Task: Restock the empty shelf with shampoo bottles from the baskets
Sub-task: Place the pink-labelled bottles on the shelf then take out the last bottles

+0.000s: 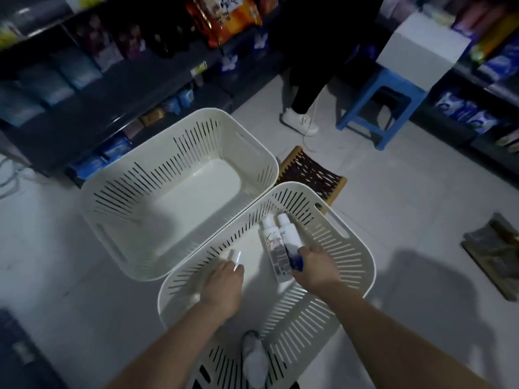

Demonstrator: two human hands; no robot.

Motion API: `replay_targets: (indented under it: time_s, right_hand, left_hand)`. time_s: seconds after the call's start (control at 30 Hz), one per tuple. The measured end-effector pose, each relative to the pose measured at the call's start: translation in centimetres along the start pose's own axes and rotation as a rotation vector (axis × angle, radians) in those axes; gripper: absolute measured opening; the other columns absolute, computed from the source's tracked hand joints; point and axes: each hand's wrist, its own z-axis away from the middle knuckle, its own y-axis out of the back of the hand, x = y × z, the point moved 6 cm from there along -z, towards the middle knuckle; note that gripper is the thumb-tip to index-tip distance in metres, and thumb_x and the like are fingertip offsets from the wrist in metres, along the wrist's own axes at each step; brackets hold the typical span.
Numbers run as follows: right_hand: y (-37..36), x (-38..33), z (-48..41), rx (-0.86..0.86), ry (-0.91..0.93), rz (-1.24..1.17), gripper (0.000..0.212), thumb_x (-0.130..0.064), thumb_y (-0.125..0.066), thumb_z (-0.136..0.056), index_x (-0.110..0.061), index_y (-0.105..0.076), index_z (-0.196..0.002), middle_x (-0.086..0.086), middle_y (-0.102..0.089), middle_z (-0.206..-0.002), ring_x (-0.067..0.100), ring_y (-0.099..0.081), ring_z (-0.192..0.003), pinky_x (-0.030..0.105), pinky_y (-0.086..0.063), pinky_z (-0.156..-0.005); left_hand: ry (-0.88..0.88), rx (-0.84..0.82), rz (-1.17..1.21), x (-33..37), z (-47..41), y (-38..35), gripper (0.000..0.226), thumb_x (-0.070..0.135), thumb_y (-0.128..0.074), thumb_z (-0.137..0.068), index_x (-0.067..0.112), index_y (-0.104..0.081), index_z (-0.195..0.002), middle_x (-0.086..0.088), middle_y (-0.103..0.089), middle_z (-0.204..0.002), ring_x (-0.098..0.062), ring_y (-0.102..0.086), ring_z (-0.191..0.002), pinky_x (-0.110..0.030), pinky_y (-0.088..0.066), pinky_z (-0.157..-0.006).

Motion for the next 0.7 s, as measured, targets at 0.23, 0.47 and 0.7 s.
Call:
replay_targets:
  time_s: [0.23, 0.47, 0.7]
  right_hand:
    - [-2.2, 0.8, -2.9, -0.029, -0.1, -0.116, 0.045, -0.034, -0.064, -0.086, -0.015, -0.051, -0.125, 0.012, -0.057, -0.124, 0.031, -0.054, -0.116, 0.038, -0.047, -0.09]
    - [-4.2, 1.6, -5.1, 0.004, -0.174, -0.281, 0.053, -0.021, -0.065, -0.088, -0.008, -0.041, -0.134, 0.018, -0.056, -0.126, 0.037, -0.054, -0.117, 0.041, -0.045, -0.092]
    - [-5.4, 2.2, -7.4, 0.009, -0.258, -0.407, 0.048, -0.027, -0.068, -0.087, -0.005, -0.054, -0.127, 0.019, -0.061, -0.123, 0.036, -0.06, -0.112, 0.037, -0.048, -0.085]
  left_hand:
    - [-0.436, -0.392, -0.055, 2.5, 1.0, -6.5, 0.044, 0.018, -0.056, -0.089, 0.017, -0.053, -0.133, -0.015, -0.055, -0.127, -0.033, -0.049, -0.121, -0.042, -0.041, -0.101]
    - [-0.768, -0.429, -0.094, 5.5, 2.4, -10.0, 0.045, 0.018, -0.062, -0.087, 0.021, -0.056, -0.131, -0.013, -0.056, -0.126, -0.037, -0.053, -0.112, -0.048, -0.049, -0.089]
    - [-0.446, -0.556, 0.374, 3.9, 0.7, -9.4, 0.052, 0.03, -0.072, -0.082, 0.021, -0.055, -0.131, -0.005, -0.062, -0.129, -0.024, -0.057, -0.118, -0.04, -0.046, -0.101]
